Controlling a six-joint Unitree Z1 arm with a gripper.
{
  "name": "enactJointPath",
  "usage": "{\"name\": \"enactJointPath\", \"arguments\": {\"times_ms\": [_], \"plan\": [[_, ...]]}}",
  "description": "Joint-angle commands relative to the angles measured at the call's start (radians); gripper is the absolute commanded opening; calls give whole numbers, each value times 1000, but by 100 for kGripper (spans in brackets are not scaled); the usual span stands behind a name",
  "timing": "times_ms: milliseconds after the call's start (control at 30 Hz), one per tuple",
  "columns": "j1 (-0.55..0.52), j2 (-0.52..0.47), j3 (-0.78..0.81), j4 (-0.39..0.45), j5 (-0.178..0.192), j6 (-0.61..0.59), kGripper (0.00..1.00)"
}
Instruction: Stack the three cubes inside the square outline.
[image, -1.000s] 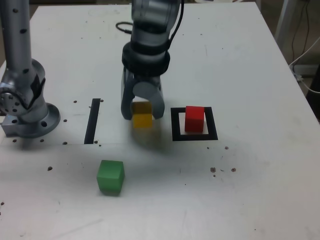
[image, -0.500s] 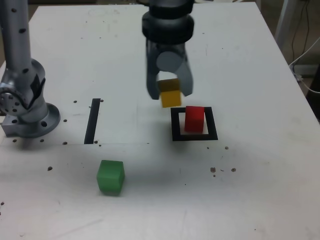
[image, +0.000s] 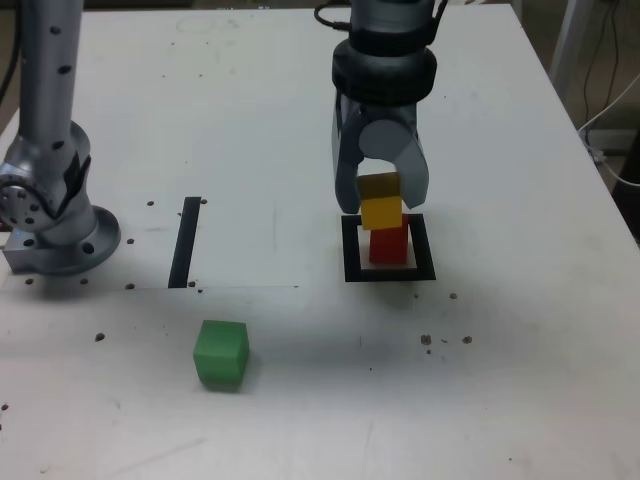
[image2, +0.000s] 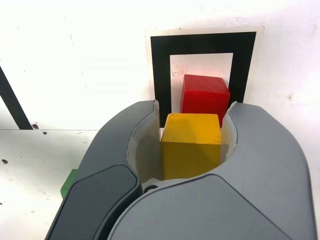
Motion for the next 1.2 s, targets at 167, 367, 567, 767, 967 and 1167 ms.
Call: {"name": "enactJointPath", "arguments": {"times_ms": [167, 367, 567, 767, 967, 1167], "plan": [[4, 37, -27, -4, 3, 7, 21], [9, 49, -31, -17, 10, 14, 21], [10, 56, -30, -23, 21, 17, 26], [10, 58, -26, -23, 22, 21, 44], [10, 56, -21, -22, 20, 26, 66], [10, 47, -20, -14, 25, 27, 98]]}}
